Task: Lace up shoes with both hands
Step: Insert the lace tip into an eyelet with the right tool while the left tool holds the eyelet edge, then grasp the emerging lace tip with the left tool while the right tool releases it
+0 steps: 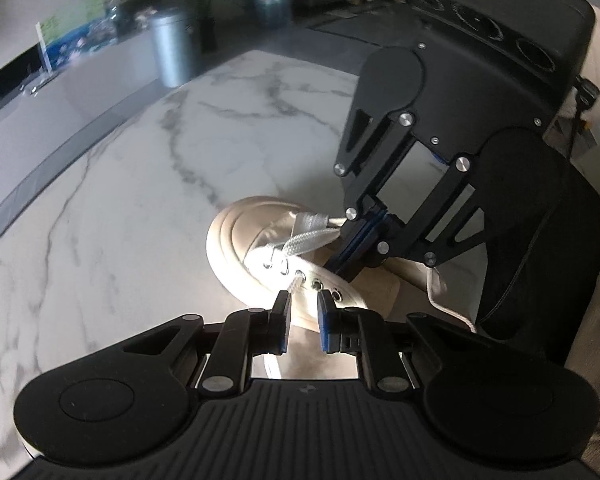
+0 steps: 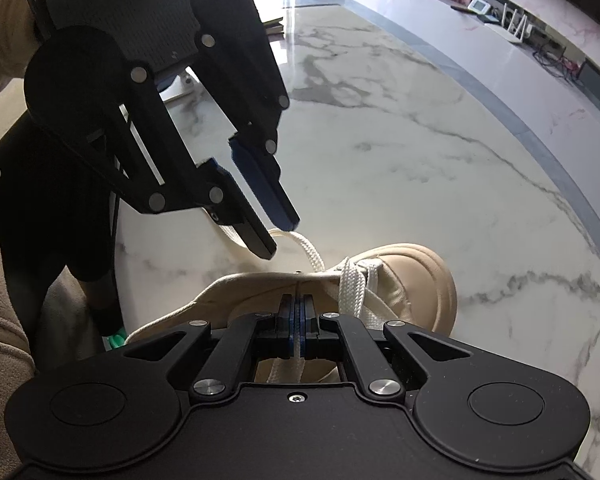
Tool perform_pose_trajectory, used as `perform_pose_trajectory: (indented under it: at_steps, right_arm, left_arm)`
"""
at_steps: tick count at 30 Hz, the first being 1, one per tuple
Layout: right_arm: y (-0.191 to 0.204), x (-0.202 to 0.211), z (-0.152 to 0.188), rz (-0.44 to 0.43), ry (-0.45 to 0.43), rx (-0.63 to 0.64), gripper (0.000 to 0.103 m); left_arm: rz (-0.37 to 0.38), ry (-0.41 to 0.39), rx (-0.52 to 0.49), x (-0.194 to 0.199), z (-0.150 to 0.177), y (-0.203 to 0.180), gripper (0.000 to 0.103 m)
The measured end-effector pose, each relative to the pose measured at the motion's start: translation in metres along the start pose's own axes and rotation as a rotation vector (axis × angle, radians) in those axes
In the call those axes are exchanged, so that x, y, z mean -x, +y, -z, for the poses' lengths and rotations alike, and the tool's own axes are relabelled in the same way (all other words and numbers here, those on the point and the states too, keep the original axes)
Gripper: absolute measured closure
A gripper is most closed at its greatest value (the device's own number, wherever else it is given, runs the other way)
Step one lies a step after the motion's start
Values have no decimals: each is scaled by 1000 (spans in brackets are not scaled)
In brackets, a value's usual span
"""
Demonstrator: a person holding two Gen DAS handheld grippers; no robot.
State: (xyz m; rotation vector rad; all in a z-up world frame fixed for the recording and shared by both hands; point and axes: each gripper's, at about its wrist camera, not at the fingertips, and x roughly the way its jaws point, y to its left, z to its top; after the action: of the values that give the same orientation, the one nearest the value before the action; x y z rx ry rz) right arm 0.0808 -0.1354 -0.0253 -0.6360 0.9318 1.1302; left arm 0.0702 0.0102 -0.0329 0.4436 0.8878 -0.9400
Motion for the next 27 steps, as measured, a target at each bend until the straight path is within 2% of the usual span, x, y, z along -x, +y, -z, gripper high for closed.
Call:
perform_pose_trajectory:
  at_steps: [7,15,22,25,27]
  right_arm:
    - [-1,-1,-3,-9,-6,23,102]
    - [-5,0,-5,-35,2,83,102]
    - [-7,-2,-8,-63,12,147,102]
    - [-7,-3,-10,-73,9,146,102]
    - [-7,-5,-9,-76,10,140,102]
  left_arm:
    - [5,13,-123,-12,1,-5,90]
    - [40,-5,-150,-17,0,1,90]
    - [80,3,-244,-22,-1,6,90]
    - [120,8,-279,-25,-2,7,100]
    - [134,9,-297,-27,-3,6,100]
